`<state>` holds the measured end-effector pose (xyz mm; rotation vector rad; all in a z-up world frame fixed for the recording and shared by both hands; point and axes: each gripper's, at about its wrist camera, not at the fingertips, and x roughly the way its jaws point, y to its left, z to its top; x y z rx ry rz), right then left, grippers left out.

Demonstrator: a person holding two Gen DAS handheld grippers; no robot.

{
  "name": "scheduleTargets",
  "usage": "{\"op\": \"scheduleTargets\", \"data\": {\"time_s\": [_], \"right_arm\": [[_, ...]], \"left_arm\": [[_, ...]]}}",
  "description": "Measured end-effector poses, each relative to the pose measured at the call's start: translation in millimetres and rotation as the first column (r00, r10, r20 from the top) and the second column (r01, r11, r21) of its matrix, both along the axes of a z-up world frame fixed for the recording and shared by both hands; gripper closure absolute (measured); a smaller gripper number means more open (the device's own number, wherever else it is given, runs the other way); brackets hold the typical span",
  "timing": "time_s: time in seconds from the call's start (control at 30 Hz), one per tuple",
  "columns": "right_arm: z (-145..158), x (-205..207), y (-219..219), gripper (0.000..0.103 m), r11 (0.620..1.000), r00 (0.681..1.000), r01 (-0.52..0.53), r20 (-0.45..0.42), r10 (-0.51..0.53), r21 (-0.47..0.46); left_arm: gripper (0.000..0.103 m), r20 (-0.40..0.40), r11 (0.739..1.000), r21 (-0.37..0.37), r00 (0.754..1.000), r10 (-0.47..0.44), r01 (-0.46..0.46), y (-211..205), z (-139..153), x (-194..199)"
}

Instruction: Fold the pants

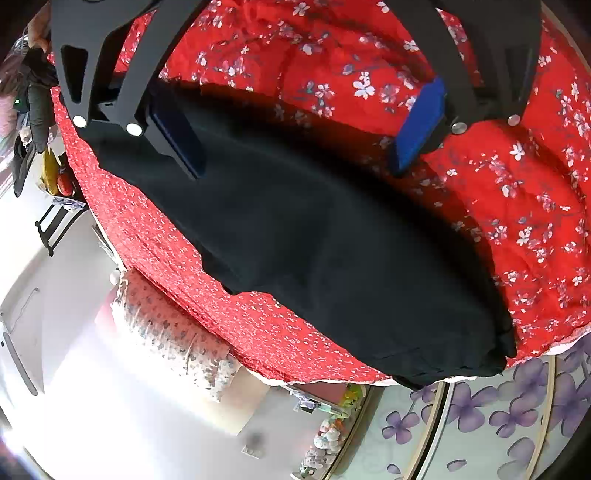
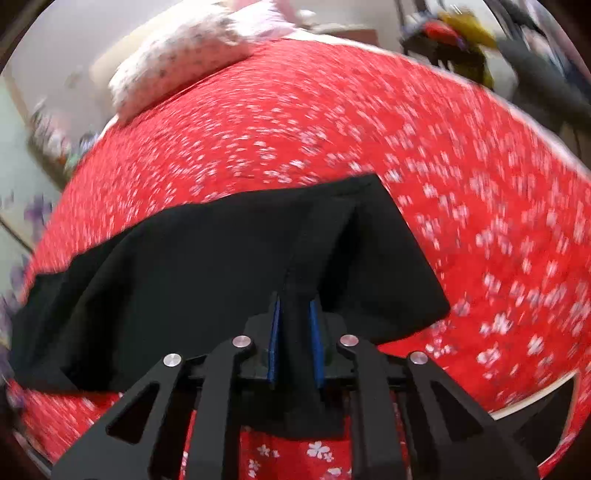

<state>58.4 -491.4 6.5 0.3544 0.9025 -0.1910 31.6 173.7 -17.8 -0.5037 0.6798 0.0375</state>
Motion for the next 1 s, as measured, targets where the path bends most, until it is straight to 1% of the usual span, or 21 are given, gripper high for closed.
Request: {"op": "scheduleTargets", "data": {"time_s": [0.07, 0.1, 0.13, 0.23, 0.3, 0.33, 0.4, 0.43, 0.5, 0.53, 0.57, 0.6, 0.63, 0.67, 0.7, 0.73, 0.8, 0.9, 0.93, 0.97, 1.0], "right_arm": [[14, 0, 5, 0.091, 0.997, 1.0, -0.007, 0.028, 0.009, -0.072], [22, 0, 2, 0.091, 0.996, 0.999, 0.001, 0.053, 0.004, -0.089], [35, 0, -2, 0.091, 0.994, 0.996, 0.026, 0.091, -0.016, -0.11], [68, 4, -16, 0.092, 0.976, 0.985, 0.096, 0.163, -0.065, -0.196], [74, 8, -25, 0.092, 0.976, 0.983, 0.101, 0.169, -0.068, -0.194], [71, 12, -28, 0.092, 0.973, 0.985, 0.101, 0.156, -0.07, -0.206], [53, 21, -29, 0.092, 0.965, 0.993, 0.095, 0.089, -0.075, -0.244], [36, 28, -28, 0.092, 0.961, 0.996, 0.085, 0.023, -0.082, -0.263], [5, 33, -28, 0.09, 0.962, 0.992, 0.082, -0.073, -0.105, -0.262], [-2, 32, -28, 0.088, 0.963, 0.989, 0.09, -0.087, -0.116, -0.253], [-4, 28, -28, 0.087, 0.963, 0.989, 0.102, -0.082, -0.126, -0.248], [-3, 24, -29, 0.08, 0.964, 0.989, 0.11, -0.066, -0.13, -0.243], [-1, 21, -31, 0.064, 0.965, 0.989, 0.12, -0.061, -0.138, -0.235], [1, 18, -33, 0.054, 0.964, 0.986, 0.132, -0.067, -0.151, -0.232], [3, 16, -36, 0.04, 0.959, 0.982, 0.152, -0.073, -0.174, -0.239], [9, 8, -42, 0.039, 0.951, 0.976, 0.189, -0.06, -0.21, -0.244], [22, -12, -54, 0.039, 0.948, 0.967, 0.25, 0.0, -0.255, -0.197], [34, -39, -64, 0.039, 0.951, 0.955, 0.293, 0.066, -0.288, -0.097], [36, -44, -66, 0.039, 0.952, 0.954, 0.297, 0.074, -0.291, -0.079], [38, -51, -68, 0.039, 0.952, 0.952, 0.3, 0.081, -0.295, -0.058], [40, -56, -68, 0.039, 0.952, 0.951, 0.301, 0.085, -0.297, -0.045]], "left_arm": [[0.003, -0.003, 1.0, 0.006, 1.0, 0.0, 0.0, 0, 0, 1], [0.003, -0.004, 1.0, 0.007, 1.0, 0.0, 0.0, -1, 0, 2], [0.003, -0.005, 1.0, 0.007, 1.0, -0.001, 0.001, -1, 0, 2], [0.003, -0.006, 1.0, 0.002, 1.0, -0.002, 0.002, 0, 0, 2], [0.003, -0.004, 1.0, 0.001, 1.0, -0.002, 0.002, 0, 0, 2], [0.003, -0.003, 1.0, 0.002, 1.0, 0.0, 0.0, 0, 0, 2], [0.003, -0.003, 1.0, 0.004, 1.0, -0.002, 0.002, -1, 0, 2], [0.003, -0.003, 1.0, 0.006, 1.0, -0.005, 0.005, -1, 1, 1], [0.003, -0.002, 1.0, 0.009, 1.0, -0.022, 0.022, -2, 3, -2], [0.003, 0.001, 0.999, 0.01, 0.999, -0.034, 0.034, 0, 6, -4], [0.003, 0.007, 0.999, 0.014, 0.999, -0.039, 0.039, 1, 8, -6], [0.003, 0.017, 0.999, 0.021, 0.999, -0.042, 0.042, 4, 11, -9], [0.003, 0.028, 0.999, 0.027, 0.999, -0.044, 0.043, 7, 14, -12], [0.003, 0.043, 0.999, 0.032, 0.998, -0.045, 0.043, 14, 18, -15], [0.003, 0.053, 0.999, 0.033, 0.998, -0.04, 0.039, 18, 21, -17], [0.003, 0.066, 0.999, 0.024, 0.997, -0.029, 0.028, 28, 25, -18], [0.003, 0.08, 1.0, -0.018, 0.997, -0.005, 0.006, 44, 29, -18], [0.003, 0.074, 0.988, -0.145, 0.996, 0.057, -0.046, 80, 28, -11], [0.003, 0.073, 0.978, -0.202, 0.995, 0.075, -0.059, 93, 27, -8], [0.004, 0.061, 0.96, -0.268, 0.994, 0.096, -0.076, 109, 25, -3], [0.004, 0.048, 0.953, -0.291, 0.993, 0.109, -0.09, 116, 24, 0]]}}
